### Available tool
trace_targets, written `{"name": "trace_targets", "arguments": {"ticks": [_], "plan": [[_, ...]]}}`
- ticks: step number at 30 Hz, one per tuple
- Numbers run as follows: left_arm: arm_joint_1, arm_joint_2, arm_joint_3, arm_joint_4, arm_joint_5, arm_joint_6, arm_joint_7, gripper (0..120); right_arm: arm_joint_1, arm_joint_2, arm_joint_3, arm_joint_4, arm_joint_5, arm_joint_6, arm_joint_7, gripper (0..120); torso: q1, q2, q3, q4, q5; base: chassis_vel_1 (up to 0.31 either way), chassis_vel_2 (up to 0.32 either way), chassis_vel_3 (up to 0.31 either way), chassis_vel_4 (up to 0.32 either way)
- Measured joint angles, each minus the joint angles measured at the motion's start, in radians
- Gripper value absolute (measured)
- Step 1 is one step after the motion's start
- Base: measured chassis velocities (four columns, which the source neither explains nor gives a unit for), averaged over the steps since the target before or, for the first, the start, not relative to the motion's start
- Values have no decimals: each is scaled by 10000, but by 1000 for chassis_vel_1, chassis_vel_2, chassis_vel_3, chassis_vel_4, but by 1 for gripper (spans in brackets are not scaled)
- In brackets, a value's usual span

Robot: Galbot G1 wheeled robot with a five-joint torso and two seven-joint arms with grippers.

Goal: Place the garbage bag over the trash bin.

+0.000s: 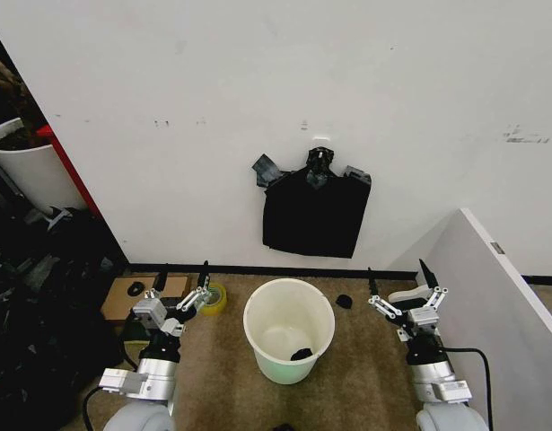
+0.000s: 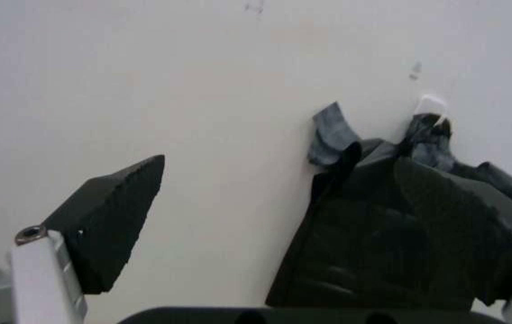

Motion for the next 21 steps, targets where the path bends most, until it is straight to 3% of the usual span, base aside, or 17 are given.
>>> {"name": "trace_targets", "arguments": {"ticks": [16, 18, 21], "plan": [[233, -261, 39, 80, 706, -302, -41, 100, 481, -67, -292, -208, 356, -202, -183, 100, 0, -2, 0, 0, 0, 0, 0, 0, 0], [262, -340, 33, 135, 831, -369, -48, 100, 759, -189, -425, -379, 962, -523, -208, 100, 0, -3, 0, 0, 1, 0, 0, 0, 0], [601, -399, 5, 120, 1039, -554, -52, 100, 1525, -524, -779, -657, 3182, -1541, -710, 100, 0, -2, 0, 1, 2, 0, 0, 0, 0]]}}
